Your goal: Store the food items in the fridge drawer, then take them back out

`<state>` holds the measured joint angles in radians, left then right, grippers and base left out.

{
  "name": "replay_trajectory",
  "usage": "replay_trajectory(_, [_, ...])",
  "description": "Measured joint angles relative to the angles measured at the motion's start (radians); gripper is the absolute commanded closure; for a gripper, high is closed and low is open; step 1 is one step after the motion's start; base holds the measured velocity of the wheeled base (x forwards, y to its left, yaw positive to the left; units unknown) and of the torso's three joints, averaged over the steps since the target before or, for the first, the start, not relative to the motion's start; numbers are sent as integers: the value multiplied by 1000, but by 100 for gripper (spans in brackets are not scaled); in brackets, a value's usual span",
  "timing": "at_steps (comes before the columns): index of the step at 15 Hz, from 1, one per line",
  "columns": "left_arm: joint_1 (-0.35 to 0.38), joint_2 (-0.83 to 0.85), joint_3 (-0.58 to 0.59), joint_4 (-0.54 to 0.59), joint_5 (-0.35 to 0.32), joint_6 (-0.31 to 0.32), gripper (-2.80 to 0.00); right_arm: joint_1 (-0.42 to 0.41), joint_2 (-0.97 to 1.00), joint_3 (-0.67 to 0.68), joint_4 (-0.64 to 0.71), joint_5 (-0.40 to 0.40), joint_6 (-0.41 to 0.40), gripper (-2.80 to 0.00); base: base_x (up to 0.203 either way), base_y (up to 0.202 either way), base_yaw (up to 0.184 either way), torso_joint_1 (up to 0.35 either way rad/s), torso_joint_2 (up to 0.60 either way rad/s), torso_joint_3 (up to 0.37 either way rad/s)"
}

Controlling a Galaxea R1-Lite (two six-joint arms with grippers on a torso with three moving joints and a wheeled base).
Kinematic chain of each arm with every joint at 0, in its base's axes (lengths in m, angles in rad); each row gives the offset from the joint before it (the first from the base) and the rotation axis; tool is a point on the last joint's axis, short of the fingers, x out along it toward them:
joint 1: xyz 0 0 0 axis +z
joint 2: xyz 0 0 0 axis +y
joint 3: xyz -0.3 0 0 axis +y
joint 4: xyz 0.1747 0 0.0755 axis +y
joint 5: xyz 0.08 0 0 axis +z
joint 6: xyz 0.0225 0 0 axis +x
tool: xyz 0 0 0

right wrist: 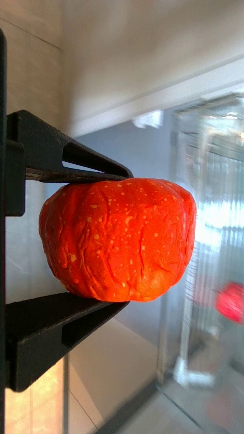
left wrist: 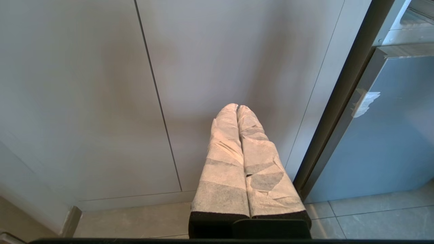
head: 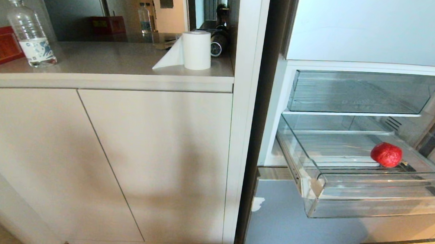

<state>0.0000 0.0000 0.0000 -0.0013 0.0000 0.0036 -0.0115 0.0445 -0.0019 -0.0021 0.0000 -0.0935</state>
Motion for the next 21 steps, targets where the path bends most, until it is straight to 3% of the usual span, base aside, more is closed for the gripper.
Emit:
replay_trajectory(7, [0,0,0,0,0,0,0,2,-45,1,10,-1,5,0,1,1,-11,0,2,0])
replay_trajectory(21, [0,0,0,0,0,1,0,2,-46,2,11,-21,76,0,0,8,-174,2,3,2])
